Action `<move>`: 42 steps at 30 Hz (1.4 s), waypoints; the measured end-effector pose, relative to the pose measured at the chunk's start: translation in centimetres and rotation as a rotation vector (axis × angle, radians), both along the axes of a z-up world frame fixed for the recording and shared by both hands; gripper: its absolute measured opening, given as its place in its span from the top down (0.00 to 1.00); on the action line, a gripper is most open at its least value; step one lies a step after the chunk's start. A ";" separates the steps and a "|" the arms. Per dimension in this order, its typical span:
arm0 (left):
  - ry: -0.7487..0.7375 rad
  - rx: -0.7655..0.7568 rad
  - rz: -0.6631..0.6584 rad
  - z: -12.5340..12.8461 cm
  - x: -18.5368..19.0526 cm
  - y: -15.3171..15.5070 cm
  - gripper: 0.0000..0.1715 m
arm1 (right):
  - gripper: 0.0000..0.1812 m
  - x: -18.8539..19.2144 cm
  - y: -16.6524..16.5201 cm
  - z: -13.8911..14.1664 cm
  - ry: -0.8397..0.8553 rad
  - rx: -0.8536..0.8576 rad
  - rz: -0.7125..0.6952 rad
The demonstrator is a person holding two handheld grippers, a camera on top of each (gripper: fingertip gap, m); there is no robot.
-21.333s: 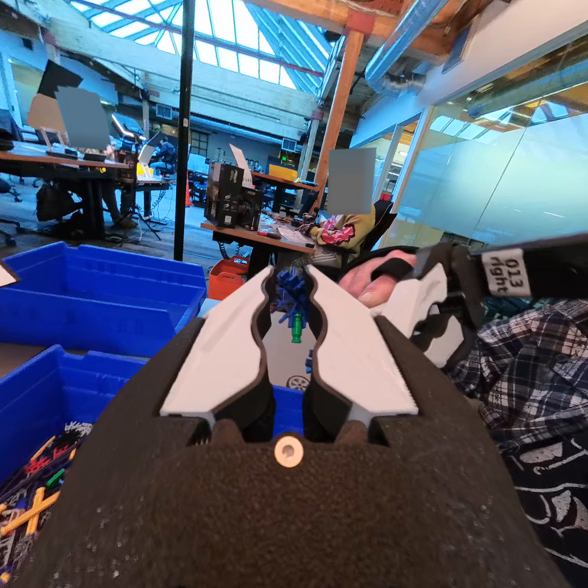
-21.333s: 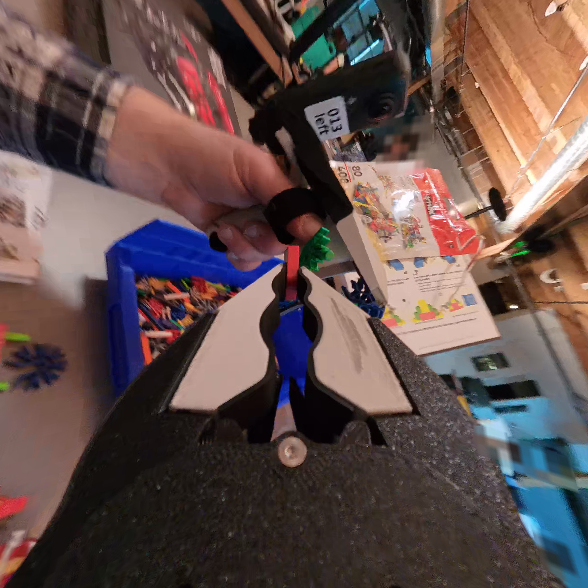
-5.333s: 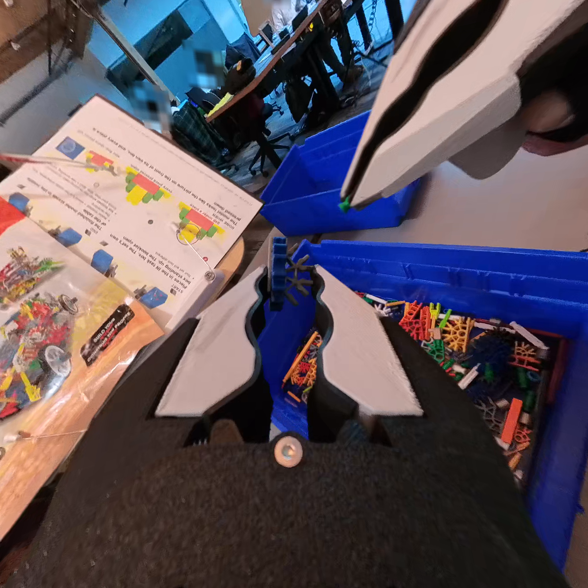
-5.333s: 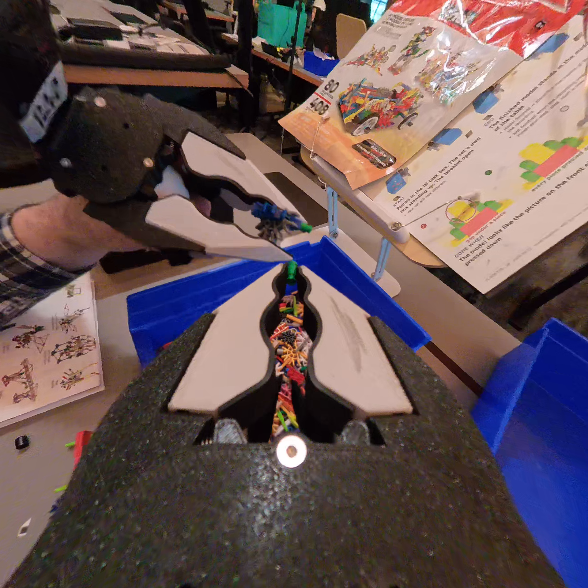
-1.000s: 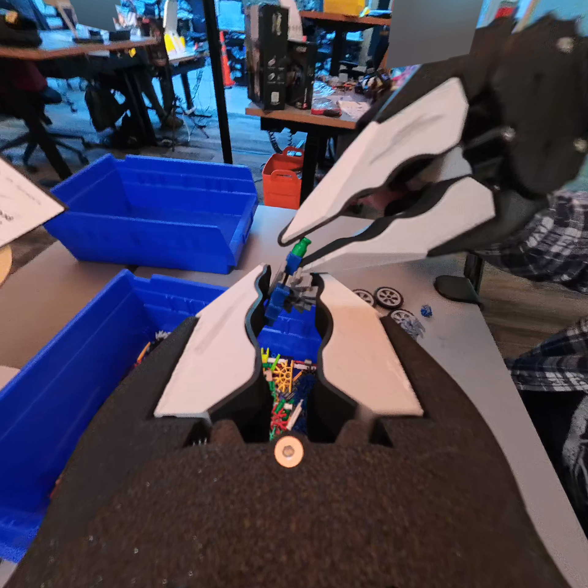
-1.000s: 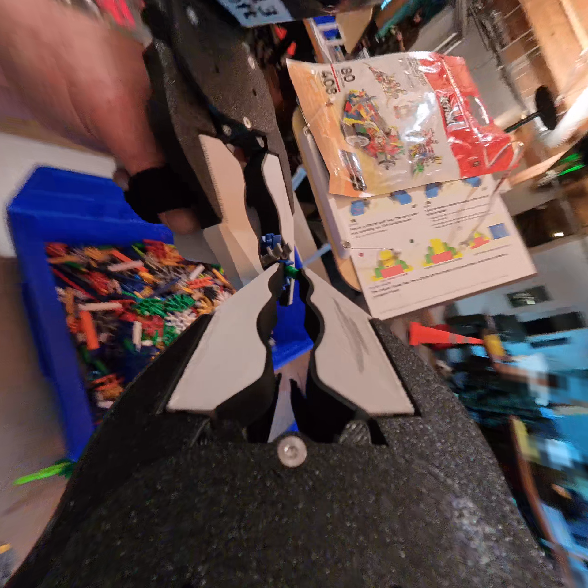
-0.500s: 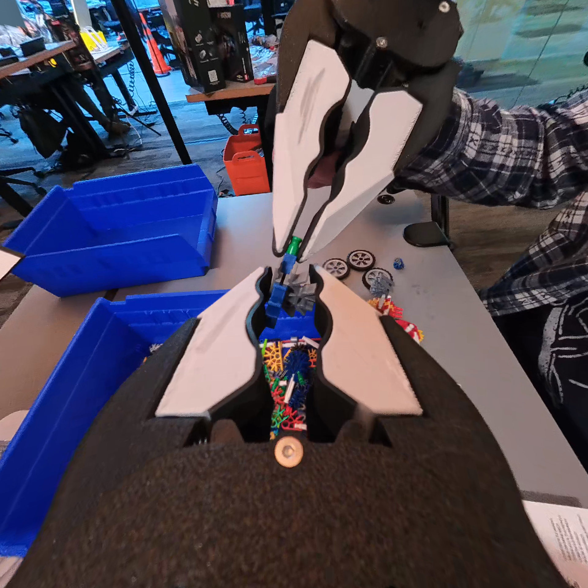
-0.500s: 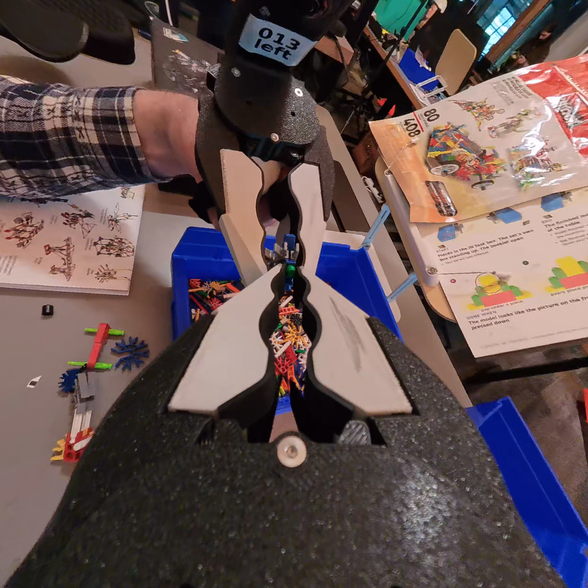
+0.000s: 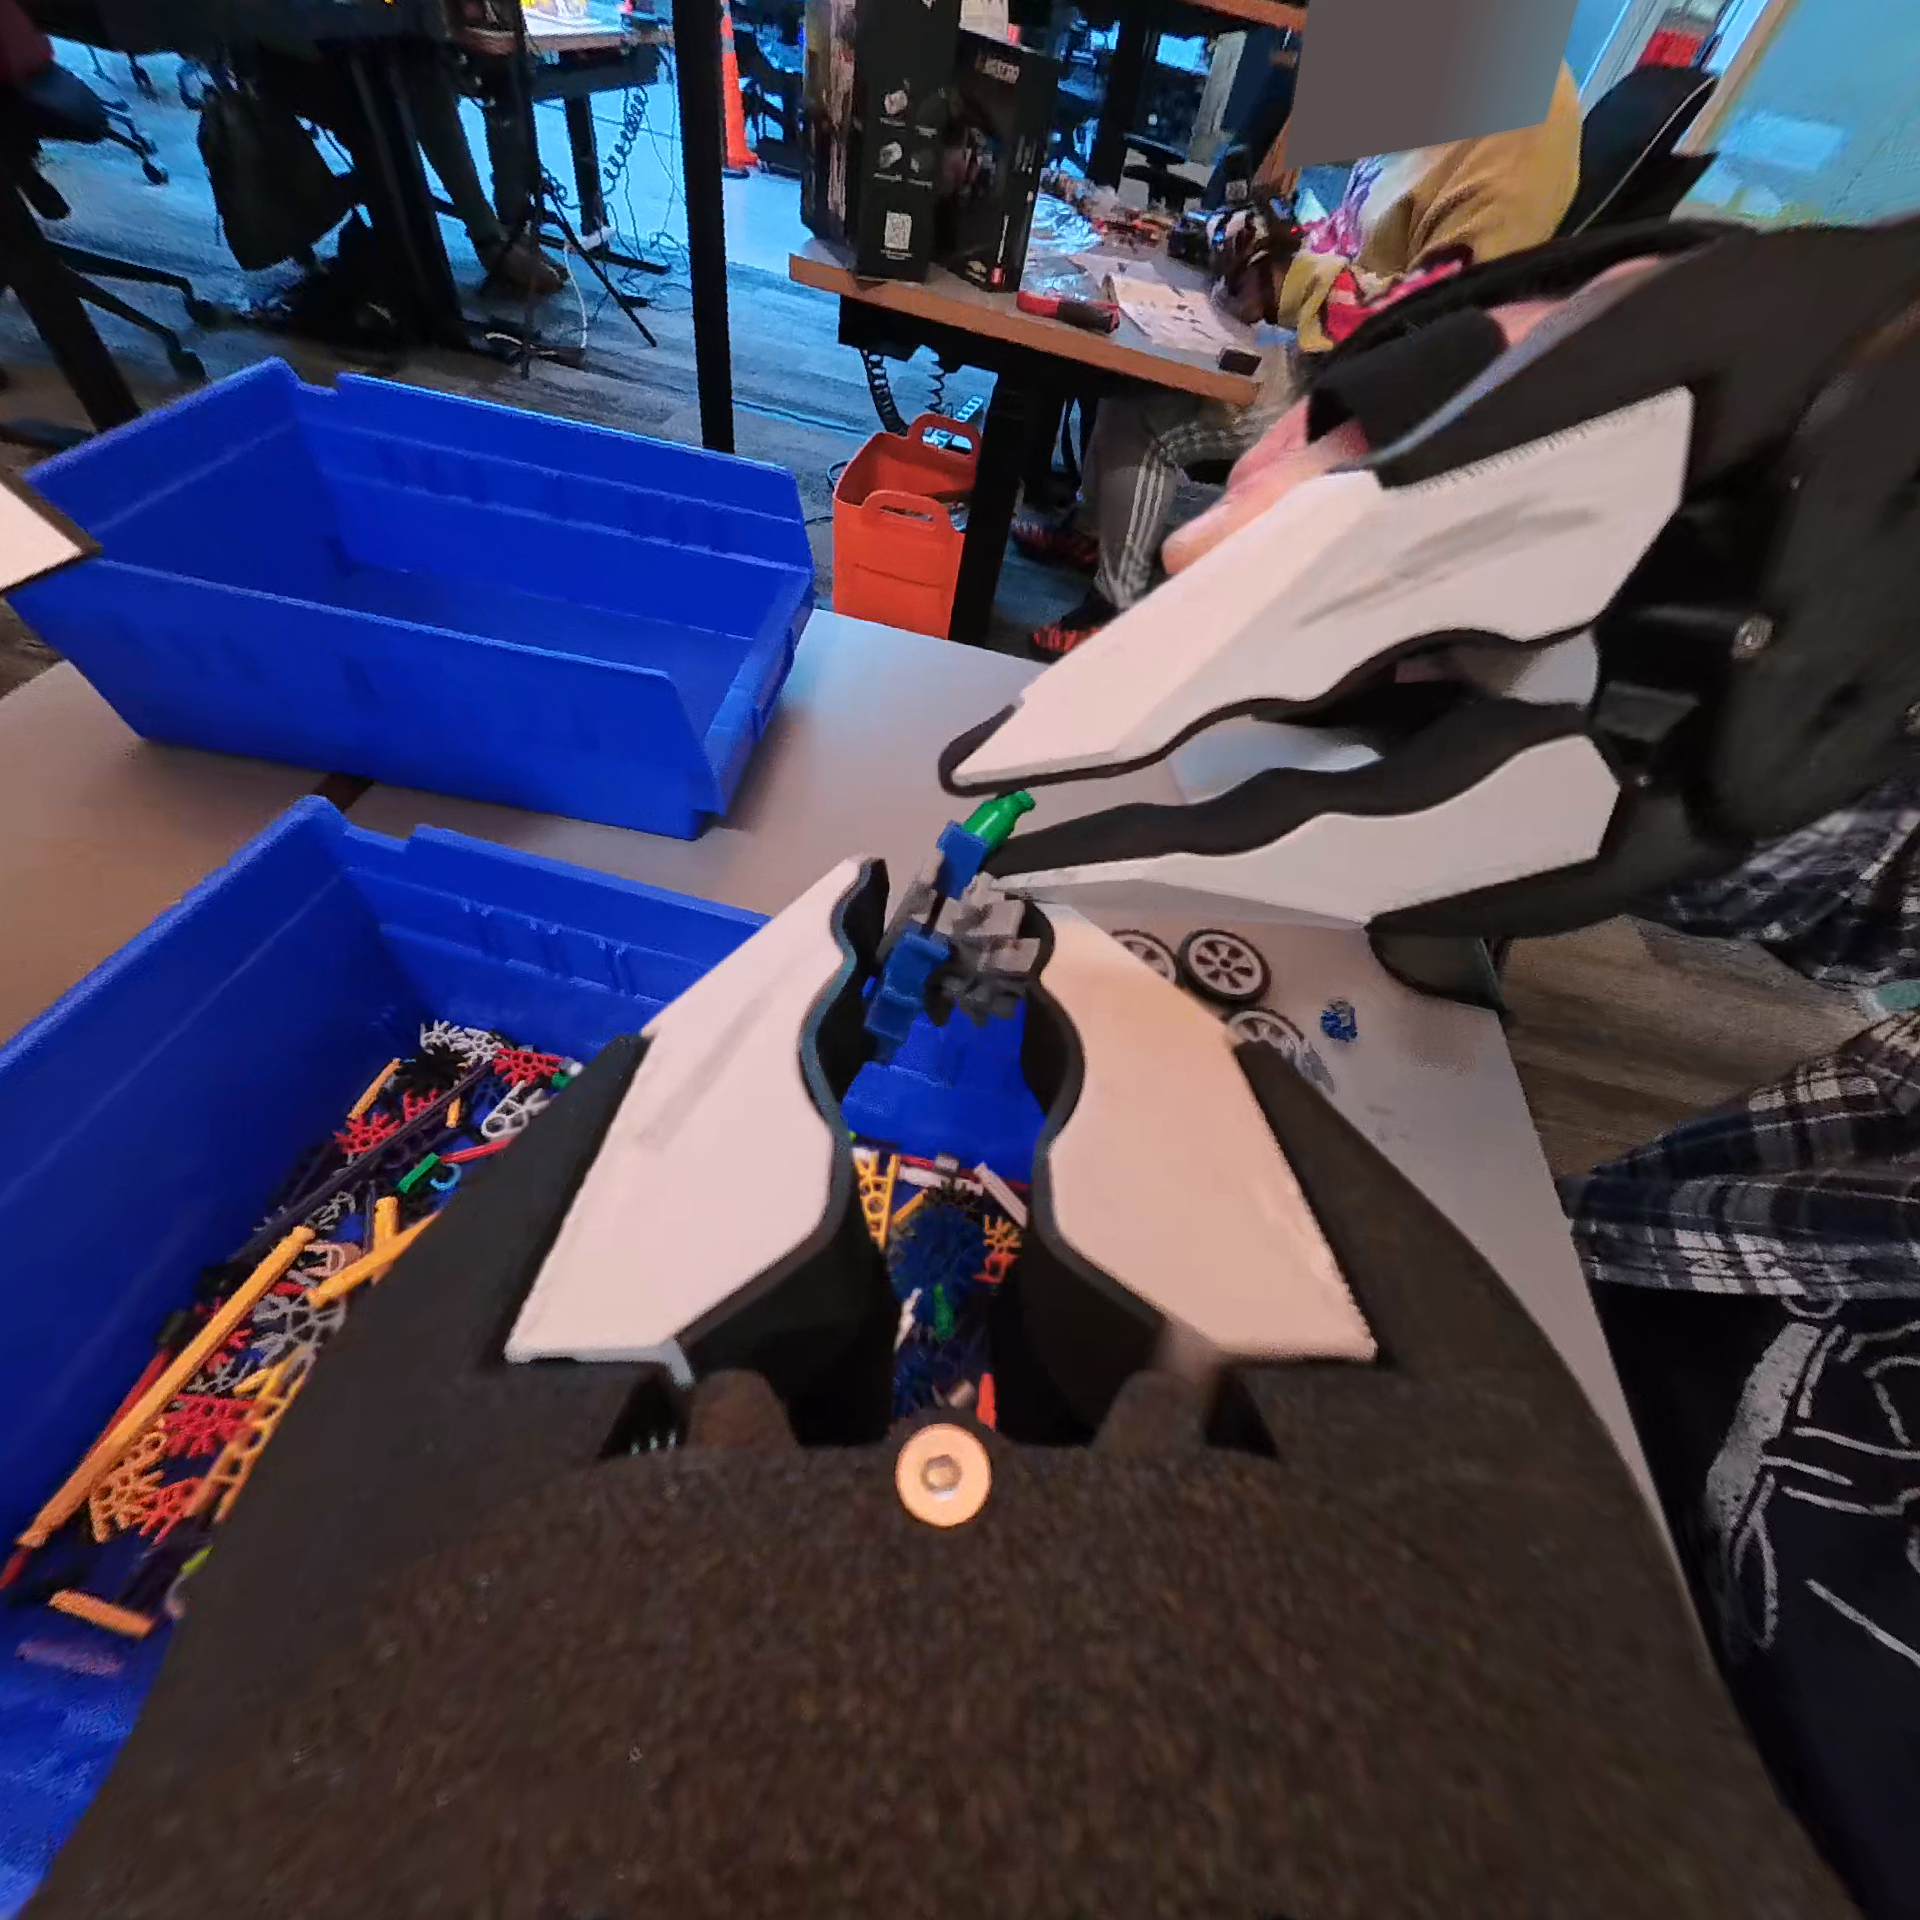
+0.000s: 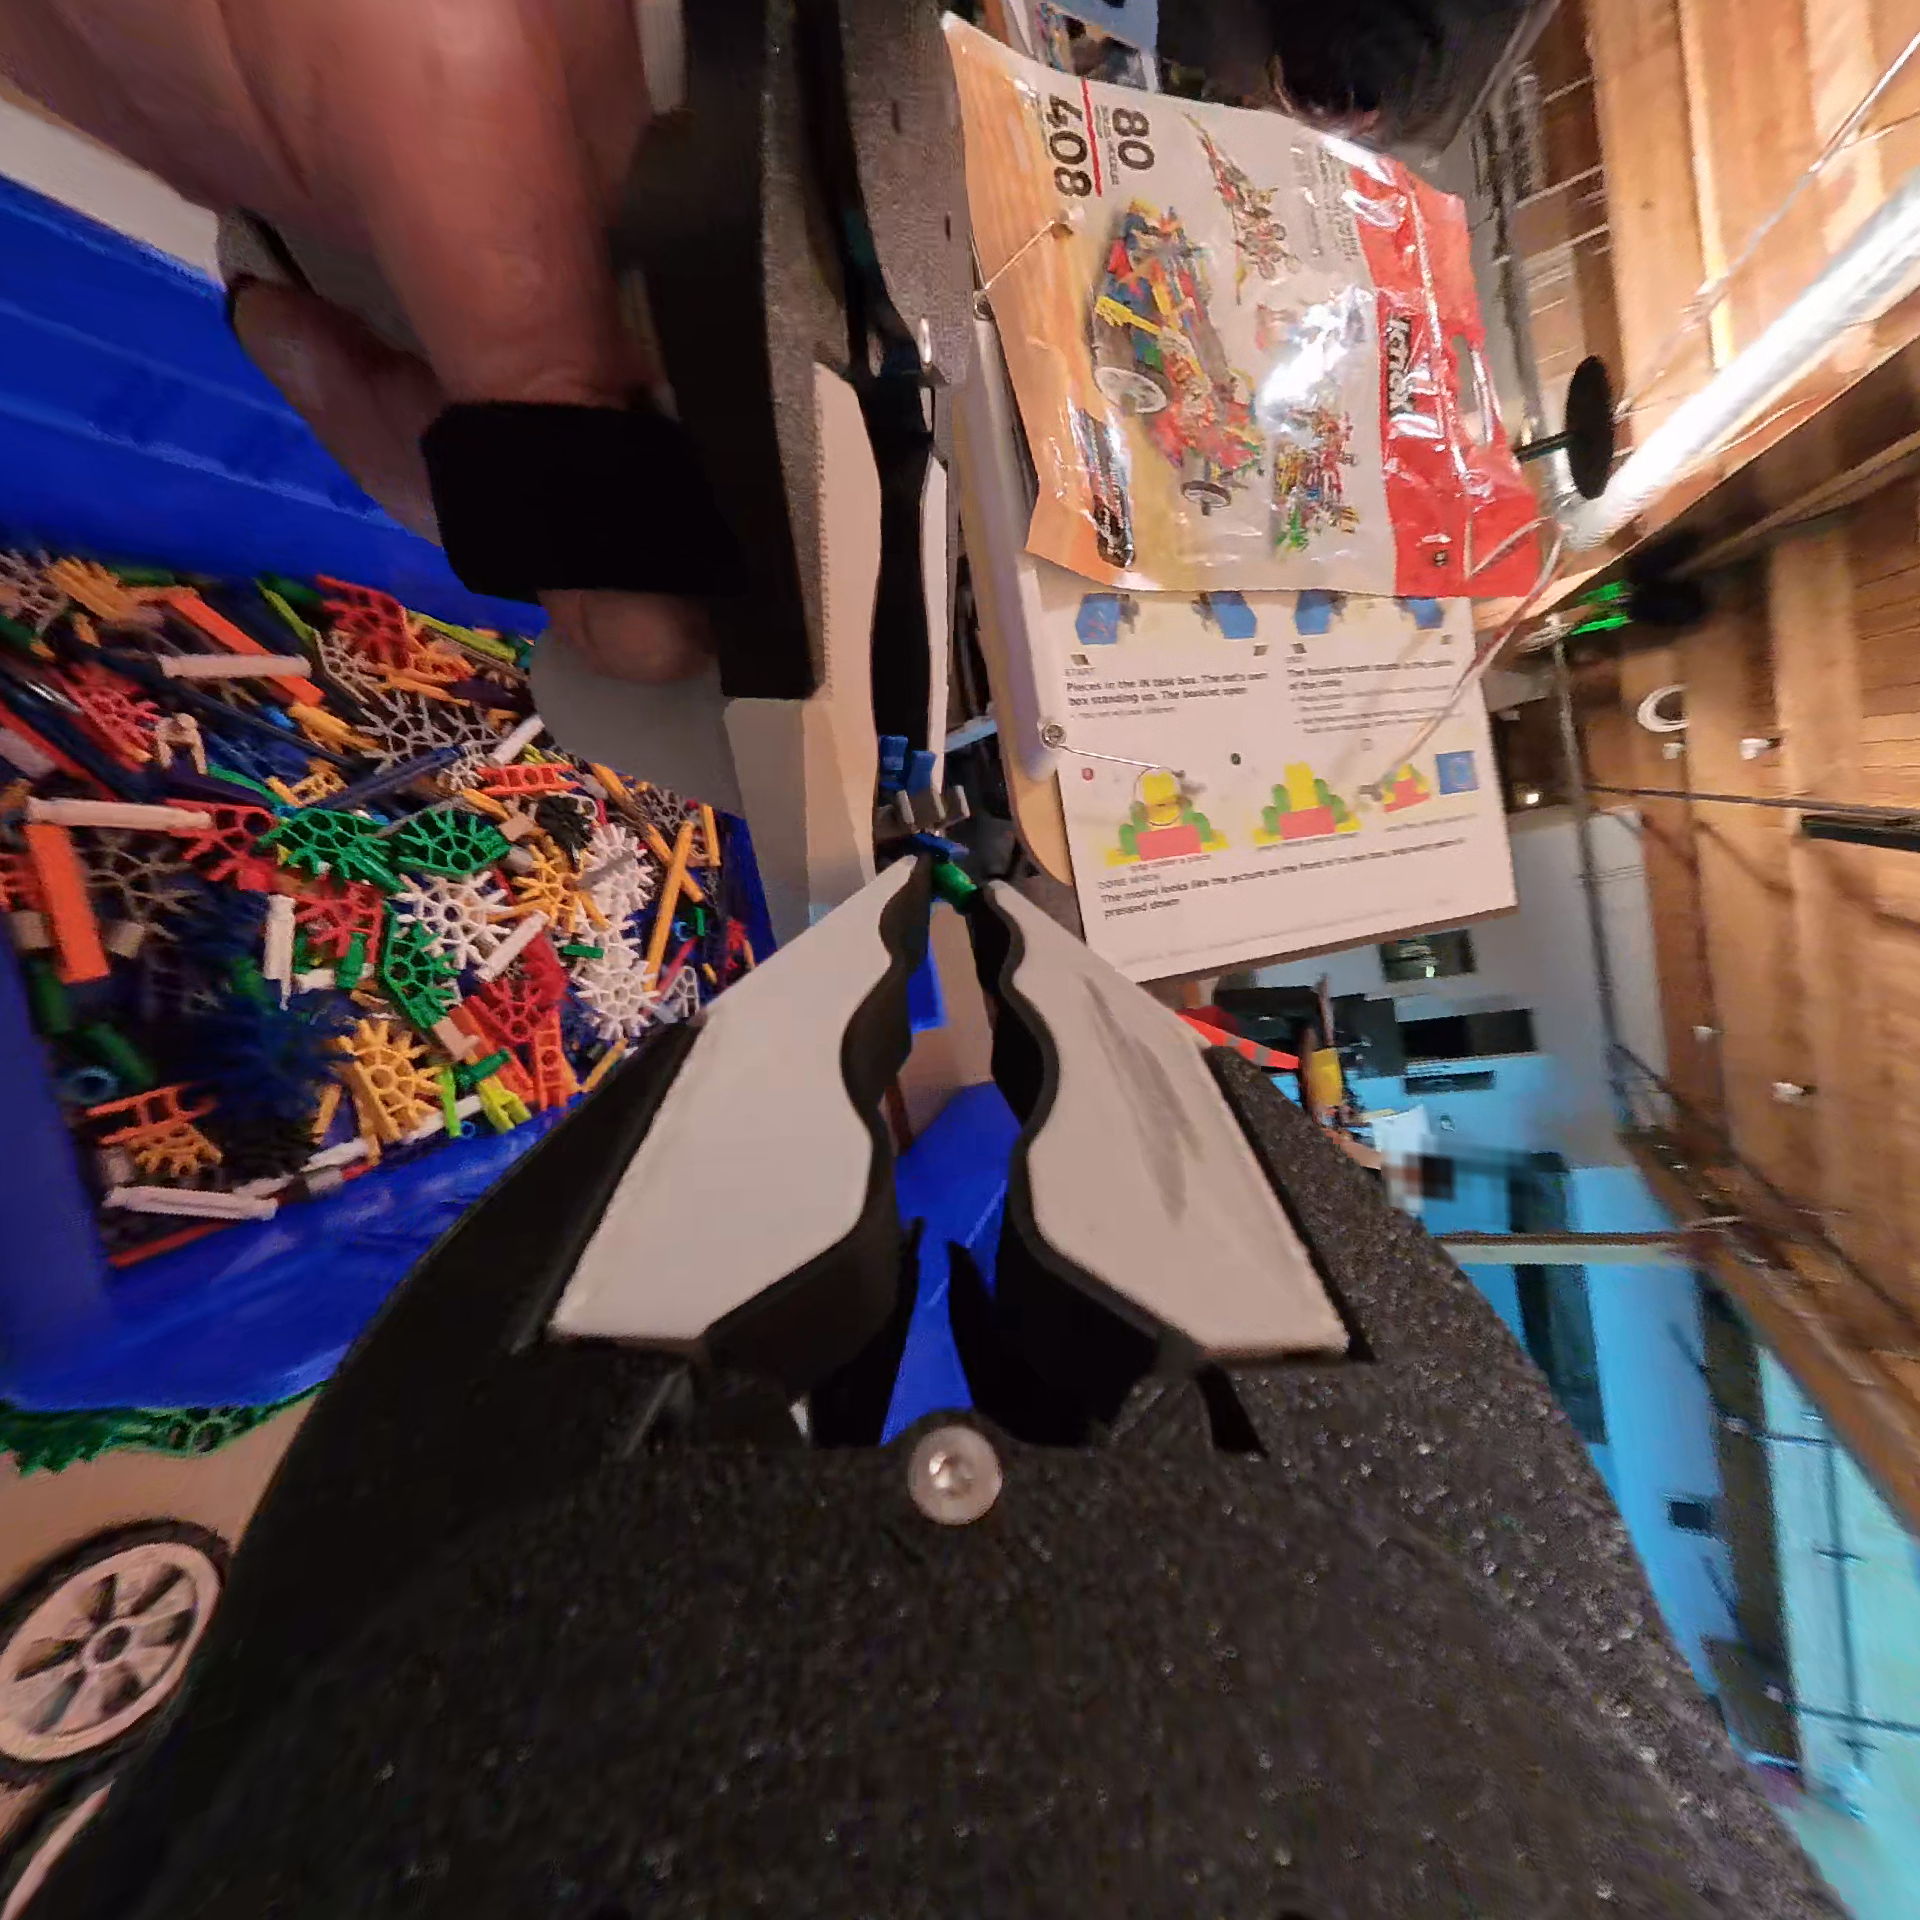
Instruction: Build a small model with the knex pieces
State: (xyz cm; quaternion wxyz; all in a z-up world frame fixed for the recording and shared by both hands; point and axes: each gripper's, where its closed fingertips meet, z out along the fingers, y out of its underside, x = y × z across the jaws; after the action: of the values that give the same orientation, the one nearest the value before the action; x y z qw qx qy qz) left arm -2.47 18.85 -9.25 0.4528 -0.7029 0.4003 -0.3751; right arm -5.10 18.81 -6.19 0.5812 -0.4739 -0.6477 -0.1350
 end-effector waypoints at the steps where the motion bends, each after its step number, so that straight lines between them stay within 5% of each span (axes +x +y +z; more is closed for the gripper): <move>1: 0.011 0.006 -0.004 -0.1 0.0 0.0 0.89 | 0.97 0.0 0.0 -0.1 -0.009 0.018 -0.001; 10: 0.006 0.258 -0.104 2.1 -0.7 -1.9 0.82 | 0.98 -0.4 -1.9 0.6 0.185 -0.343 0.172; 23: -0.108 0.335 -0.133 4.6 -1.8 -2.8 0.84 | 0.99 0.6 -2.5 2.9 0.385 -0.583 0.276; 42: -0.127 0.041 0.071 2.8 -1.0 0.6 0.88 | 0.99 0.8 1.6 1.9 0.132 0.088 -0.049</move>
State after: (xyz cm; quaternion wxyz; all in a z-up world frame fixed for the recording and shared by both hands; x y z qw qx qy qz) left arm -3.44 19.48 -6.41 0.5047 -0.6821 0.3531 -0.3942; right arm -4.25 20.44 -4.26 0.6395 -0.4714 -0.5894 -0.1461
